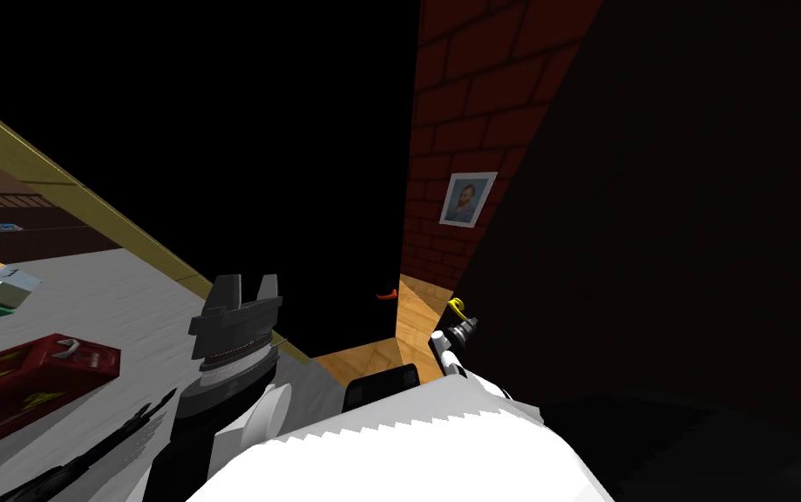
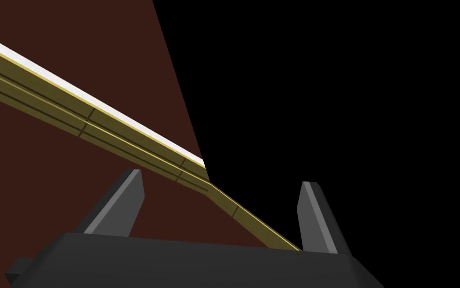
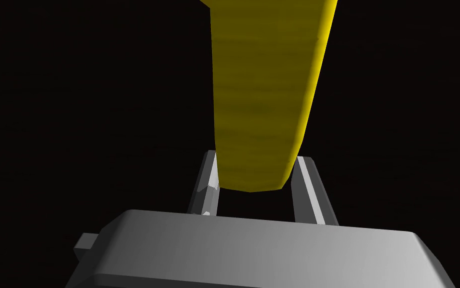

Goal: Push the door open

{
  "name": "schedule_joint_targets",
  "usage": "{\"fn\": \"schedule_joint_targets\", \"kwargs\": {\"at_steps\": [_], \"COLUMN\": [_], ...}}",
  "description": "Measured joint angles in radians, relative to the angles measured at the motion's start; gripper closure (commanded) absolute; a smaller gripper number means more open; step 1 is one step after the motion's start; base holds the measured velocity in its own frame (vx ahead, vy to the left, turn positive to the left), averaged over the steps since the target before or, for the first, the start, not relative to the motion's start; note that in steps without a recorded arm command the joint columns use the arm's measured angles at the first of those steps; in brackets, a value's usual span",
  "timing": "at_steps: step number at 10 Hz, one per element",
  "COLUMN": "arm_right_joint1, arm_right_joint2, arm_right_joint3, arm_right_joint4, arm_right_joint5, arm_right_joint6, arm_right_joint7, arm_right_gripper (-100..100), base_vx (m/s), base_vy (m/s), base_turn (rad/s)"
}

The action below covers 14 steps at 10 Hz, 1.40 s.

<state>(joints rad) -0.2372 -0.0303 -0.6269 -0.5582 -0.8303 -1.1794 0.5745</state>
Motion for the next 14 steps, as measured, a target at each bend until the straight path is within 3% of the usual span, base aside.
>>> {"fn": "schedule_joint_targets", "kwargs": {"at_steps": [2, 3, 4, 7, 8, 10, 12, 14], "arm_right_joint1": [-0.014, -0.046, -0.05, -0.039, -0.052, -0.026, -0.035, -0.028], "arm_right_joint2": [-0.008, -0.031, -0.034, -0.02, -0.033, -0.015, -0.024, -0.014], "arm_right_joint3": [-0.009, -0.018, -0.021, -0.023, -0.024, -0.024, -0.024, -0.052], "arm_right_joint4": [0.036, 0.116, 0.137, 0.1, 0.128, 0.072, 0.086, 0.085], "arm_right_joint5": [-0.013, -0.027, -0.032, -0.035, -0.036, -0.035, -0.036, -0.069], "arm_right_joint6": [-0.027, -0.064, -0.081, -0.07, -0.078, -0.058, -0.065, -0.072], "arm_right_joint7": [-0.003, -0.024, -0.032, -0.01, -0.021, -0.004, -0.015, 0.003], "arm_right_gripper": [100, 100, 100, 100, 100, 100, 100, 100], "base_vx": [0.022, 0.023, 0.019, 0.002, -0.001, -0.002, 0.011, 0.05], "base_vy": [-0.081, -0.075, -0.03, 0.005, 0.005, 0.001, -0.045, -0.148], "base_turn": [0.11, 0.072, 0.005, -0.013, 0.021, -0.005, 0.118, 0.153]}}
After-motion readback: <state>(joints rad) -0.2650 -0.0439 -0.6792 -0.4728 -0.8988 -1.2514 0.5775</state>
